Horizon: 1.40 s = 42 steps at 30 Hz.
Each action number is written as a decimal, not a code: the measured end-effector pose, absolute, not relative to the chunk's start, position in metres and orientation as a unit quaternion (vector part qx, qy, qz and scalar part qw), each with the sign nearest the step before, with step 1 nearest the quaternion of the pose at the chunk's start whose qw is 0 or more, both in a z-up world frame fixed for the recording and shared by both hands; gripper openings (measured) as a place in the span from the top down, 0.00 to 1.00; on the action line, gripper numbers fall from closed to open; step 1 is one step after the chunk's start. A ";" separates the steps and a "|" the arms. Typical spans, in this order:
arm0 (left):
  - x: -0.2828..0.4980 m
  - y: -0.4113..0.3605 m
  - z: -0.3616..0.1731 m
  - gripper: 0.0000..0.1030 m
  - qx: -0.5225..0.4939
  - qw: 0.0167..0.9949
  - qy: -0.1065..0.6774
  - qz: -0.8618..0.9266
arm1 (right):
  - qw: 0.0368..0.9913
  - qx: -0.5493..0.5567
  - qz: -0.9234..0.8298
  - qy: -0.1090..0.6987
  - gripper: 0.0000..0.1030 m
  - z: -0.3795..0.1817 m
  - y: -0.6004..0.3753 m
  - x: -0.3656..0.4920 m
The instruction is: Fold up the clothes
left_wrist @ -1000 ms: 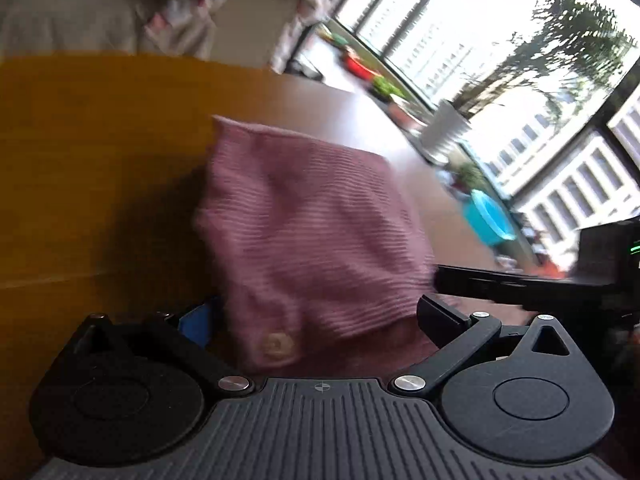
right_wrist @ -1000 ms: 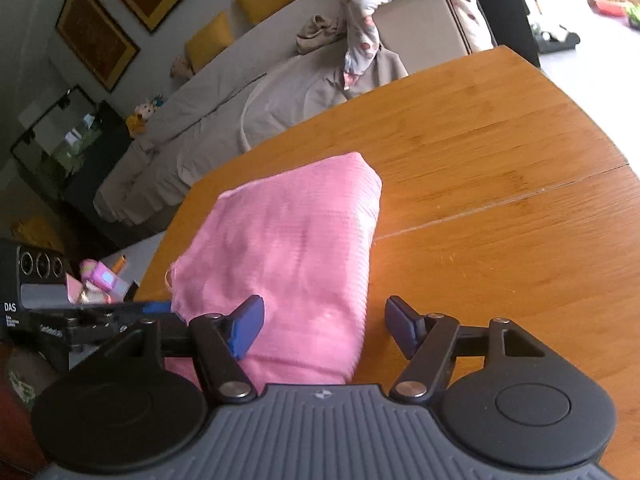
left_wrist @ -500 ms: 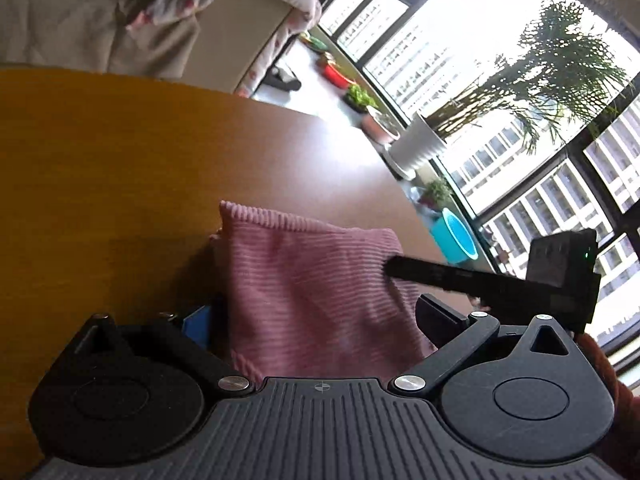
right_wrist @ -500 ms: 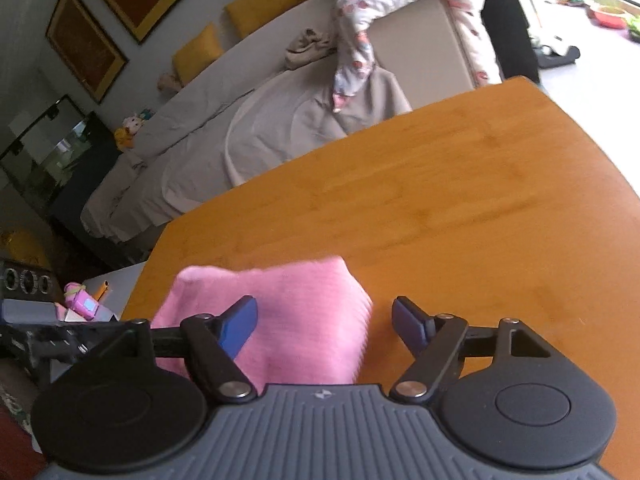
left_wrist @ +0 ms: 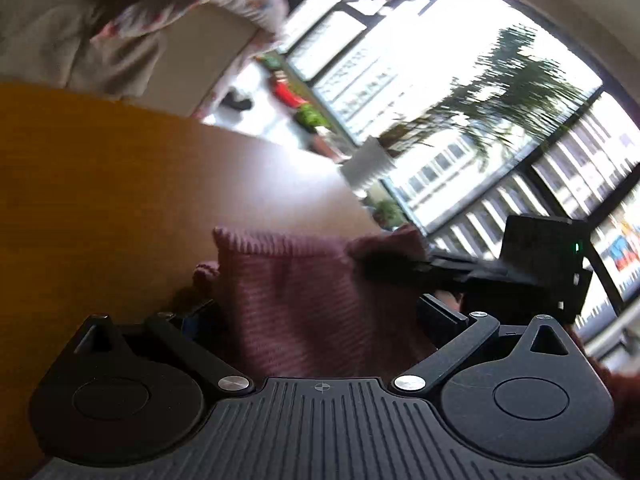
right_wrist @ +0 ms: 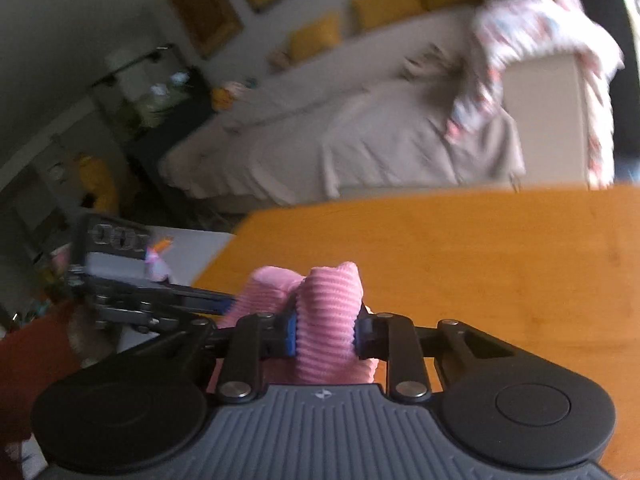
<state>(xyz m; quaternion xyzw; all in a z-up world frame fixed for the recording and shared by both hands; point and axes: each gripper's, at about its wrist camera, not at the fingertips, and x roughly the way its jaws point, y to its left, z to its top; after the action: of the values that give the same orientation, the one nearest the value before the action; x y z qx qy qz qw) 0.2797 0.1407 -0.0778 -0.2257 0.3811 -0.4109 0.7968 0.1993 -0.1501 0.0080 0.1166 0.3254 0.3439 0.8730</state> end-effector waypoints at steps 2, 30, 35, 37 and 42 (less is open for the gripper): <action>0.273 0.146 -0.074 0.00 -0.215 0.796 0.372 -0.426 | 0.870 0.111 0.364 0.313 0.78 0.020 -0.151 0.186; 0.240 0.130 -0.017 0.65 -0.221 0.797 0.270 -0.494 | 0.905 0.022 0.350 0.242 0.78 0.076 -0.165 0.141; 0.180 0.132 -0.006 0.56 -0.186 0.810 0.261 -0.491 | 0.903 -0.059 0.363 0.224 0.78 0.085 -0.147 0.071; 0.153 0.141 -0.008 0.51 -0.186 0.814 0.263 -0.483 | 0.894 -0.071 0.376 0.234 0.78 0.078 -0.143 0.044; 0.092 0.174 -0.007 0.16 -0.203 0.829 0.251 -0.456 | 0.878 -0.098 0.379 0.275 0.78 0.039 -0.136 -0.011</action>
<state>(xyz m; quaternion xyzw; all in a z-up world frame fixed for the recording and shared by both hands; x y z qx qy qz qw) 0.0915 0.1738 -0.0068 -0.2028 0.2511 -0.4561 0.8293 -0.0106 -0.1362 0.0388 -0.0984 0.2753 0.3786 0.8782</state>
